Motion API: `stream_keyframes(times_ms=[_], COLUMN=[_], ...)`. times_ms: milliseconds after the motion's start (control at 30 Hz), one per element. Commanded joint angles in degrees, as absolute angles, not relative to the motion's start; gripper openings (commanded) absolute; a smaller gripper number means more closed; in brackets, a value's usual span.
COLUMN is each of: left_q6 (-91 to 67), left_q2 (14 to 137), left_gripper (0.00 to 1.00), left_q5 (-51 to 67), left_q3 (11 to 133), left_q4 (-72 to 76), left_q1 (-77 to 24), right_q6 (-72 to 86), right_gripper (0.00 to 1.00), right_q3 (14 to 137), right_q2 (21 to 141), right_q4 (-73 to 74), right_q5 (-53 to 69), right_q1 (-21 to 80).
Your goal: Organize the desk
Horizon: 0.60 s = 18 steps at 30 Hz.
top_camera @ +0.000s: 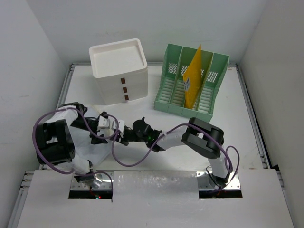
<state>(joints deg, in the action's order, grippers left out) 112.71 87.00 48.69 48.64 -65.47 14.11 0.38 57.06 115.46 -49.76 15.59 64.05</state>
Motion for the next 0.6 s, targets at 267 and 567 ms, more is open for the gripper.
stream_keyframes(times_ms=[267,567], left_q6=[142.02,130.81], left_q2=[88.77,88.59], left_gripper=[0.32,0.00], left_q5=[48.07,52.54], left_q3=[48.95,53.32], left_q4=[-75.39,-74.97], left_q1=[11.60,11.16], right_q6=[-2.29,-1.67], right_gripper=[0.00,0.00], right_q3=[54.75,51.16], right_q2=[108.72,106.01], right_q4=[-56.60,-58.80], right_q5=[19.69,11.63], right_q1=[65.30,65.21])
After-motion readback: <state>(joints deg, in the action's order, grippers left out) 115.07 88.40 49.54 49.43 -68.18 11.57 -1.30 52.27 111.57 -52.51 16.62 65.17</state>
